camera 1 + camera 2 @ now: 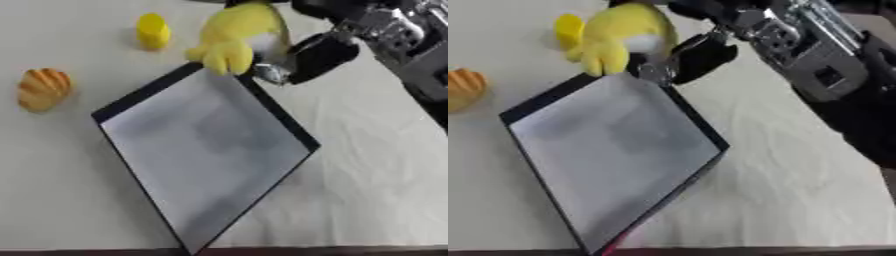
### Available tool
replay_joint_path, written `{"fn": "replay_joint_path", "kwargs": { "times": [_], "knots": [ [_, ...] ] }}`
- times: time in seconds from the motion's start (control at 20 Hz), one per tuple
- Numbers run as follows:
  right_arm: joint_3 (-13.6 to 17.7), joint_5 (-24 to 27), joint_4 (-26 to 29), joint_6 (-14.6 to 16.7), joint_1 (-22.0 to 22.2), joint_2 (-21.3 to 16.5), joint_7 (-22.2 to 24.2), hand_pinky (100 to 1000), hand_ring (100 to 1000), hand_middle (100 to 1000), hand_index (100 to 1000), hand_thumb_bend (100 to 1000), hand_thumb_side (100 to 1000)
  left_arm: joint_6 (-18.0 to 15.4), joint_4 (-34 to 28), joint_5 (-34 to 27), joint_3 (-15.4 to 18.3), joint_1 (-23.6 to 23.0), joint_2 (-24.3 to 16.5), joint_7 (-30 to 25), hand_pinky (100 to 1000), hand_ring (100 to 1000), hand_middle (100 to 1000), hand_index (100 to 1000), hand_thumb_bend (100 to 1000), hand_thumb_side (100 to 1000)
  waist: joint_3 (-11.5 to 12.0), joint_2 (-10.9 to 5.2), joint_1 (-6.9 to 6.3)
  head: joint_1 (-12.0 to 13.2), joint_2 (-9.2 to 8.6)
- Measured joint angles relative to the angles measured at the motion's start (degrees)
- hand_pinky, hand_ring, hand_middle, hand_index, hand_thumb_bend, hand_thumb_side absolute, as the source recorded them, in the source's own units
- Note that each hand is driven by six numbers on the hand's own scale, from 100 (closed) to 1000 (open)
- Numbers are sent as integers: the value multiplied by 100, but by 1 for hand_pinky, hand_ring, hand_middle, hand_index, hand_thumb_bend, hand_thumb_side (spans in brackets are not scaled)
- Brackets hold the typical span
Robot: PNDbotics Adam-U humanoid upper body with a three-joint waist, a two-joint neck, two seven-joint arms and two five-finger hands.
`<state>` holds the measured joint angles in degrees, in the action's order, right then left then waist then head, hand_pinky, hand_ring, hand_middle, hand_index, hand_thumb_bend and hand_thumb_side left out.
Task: Pick up objects on the table and place them in the box.
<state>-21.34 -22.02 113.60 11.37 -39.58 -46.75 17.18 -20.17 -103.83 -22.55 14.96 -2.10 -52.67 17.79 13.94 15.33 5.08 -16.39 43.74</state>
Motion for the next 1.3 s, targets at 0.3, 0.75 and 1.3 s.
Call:
{"fn": "replay_joint_path", "kwargs": {
  "times": [0.3,0.75,1.3],
  "knots": [
    [-240,-344,0,-105,160,466,466,781,739,542,681,146,433,-6,22,-106,-123,172,-84,-111,777,727,758,816,100,715,100,-25,2,-152,27],
    [-423,-1058,0,-459,531,913,1070,791,754,562,684,136,469,68,27,-213,-251,412,-83,-254,777,726,757,815,100,728,265,-25,3,-319,41],
    [-548,-1662,0,-473,617,1089,1577,943,983,822,883,364,598,141,28,-266,-291,510,-73,-350,777,726,757,815,100,736,314,-25,4,-442,41]
  ]
}}
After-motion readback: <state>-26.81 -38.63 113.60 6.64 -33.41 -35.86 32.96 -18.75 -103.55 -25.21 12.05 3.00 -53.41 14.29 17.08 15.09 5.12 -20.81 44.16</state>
